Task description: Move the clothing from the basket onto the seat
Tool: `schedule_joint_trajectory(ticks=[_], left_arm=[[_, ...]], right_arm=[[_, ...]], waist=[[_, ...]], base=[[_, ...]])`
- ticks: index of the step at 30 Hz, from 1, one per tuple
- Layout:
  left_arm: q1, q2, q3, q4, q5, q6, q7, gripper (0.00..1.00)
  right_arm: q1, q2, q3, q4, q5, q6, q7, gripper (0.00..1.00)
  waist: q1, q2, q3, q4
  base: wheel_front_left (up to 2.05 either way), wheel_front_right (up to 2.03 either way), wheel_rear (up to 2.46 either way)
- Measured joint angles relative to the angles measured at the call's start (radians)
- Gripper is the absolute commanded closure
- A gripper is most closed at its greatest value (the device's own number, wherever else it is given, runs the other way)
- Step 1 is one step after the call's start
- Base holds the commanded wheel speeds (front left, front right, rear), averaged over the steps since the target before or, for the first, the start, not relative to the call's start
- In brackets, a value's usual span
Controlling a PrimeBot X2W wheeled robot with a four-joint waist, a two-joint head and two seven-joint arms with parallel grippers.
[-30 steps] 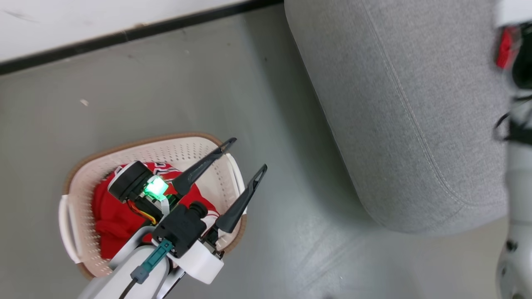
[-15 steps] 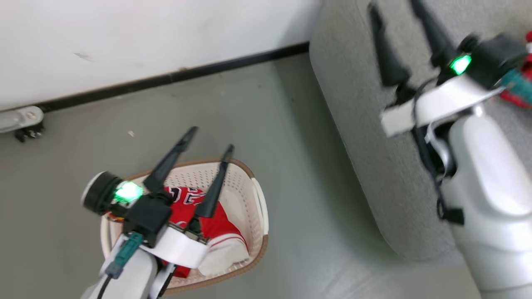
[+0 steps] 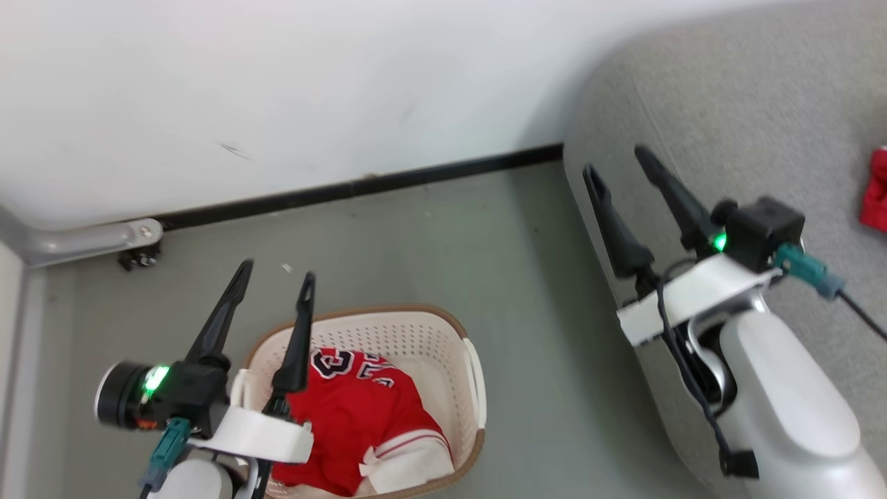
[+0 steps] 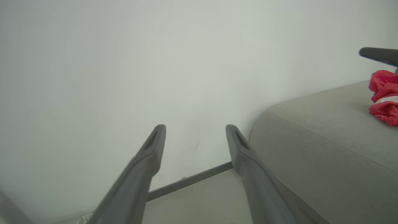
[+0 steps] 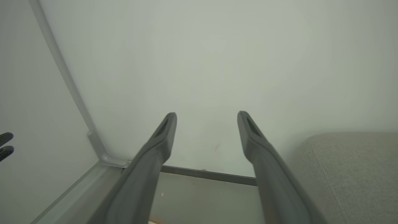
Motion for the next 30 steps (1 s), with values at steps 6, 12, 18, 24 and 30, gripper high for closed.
schedule_joint_trajectory(ticks=[6, 12, 18, 24, 30], left_arm=[[0.052, -0.028, 0.048, 0.027, -0.008, 0.008, 0.000, 0.00], [0.096, -0.035, 0.074, 0.057, -0.008, 0.017, 0.000, 0.00], [0.135, -0.055, 0.087, 0.086, -0.008, 0.017, 0.000, 0.00], [0.173, -0.059, 0.097, 0.113, -0.008, 0.016, 0.000, 0.00], [0.198, -0.064, 0.104, 0.134, -0.008, 0.007, 0.000, 0.00]], right_arm=[[0.099, 0.000, -0.014, 0.004, 0.000, 0.000, 0.000, 0.00], [0.195, 0.007, -0.021, 0.009, -0.001, 0.000, 0.000, 0.00], [0.280, 0.010, -0.037, 0.010, -0.003, 0.000, 0.000, 0.00], [0.345, 0.016, -0.034, 0.006, -0.014, 0.000, 0.000, 0.00], [0.409, 0.020, -0.044, 0.003, -0.021, 0.000, 0.000, 0.00]], waist=[[0.0000, 0.0000, -0.053, 0.040], [0.0000, 0.0000, -0.103, 0.077], [0.0000, 0.0000, -0.148, 0.111], [0.0000, 0.0000, -0.186, 0.143], [0.0000, 0.0000, -0.217, 0.171]], base=[[0.00, 0.00, 0.00], [0.00, 0.00, 0.00], [0.00, 0.00, 0.00], [0.00, 0.00, 0.00], [0.00, 0.00, 0.00]])
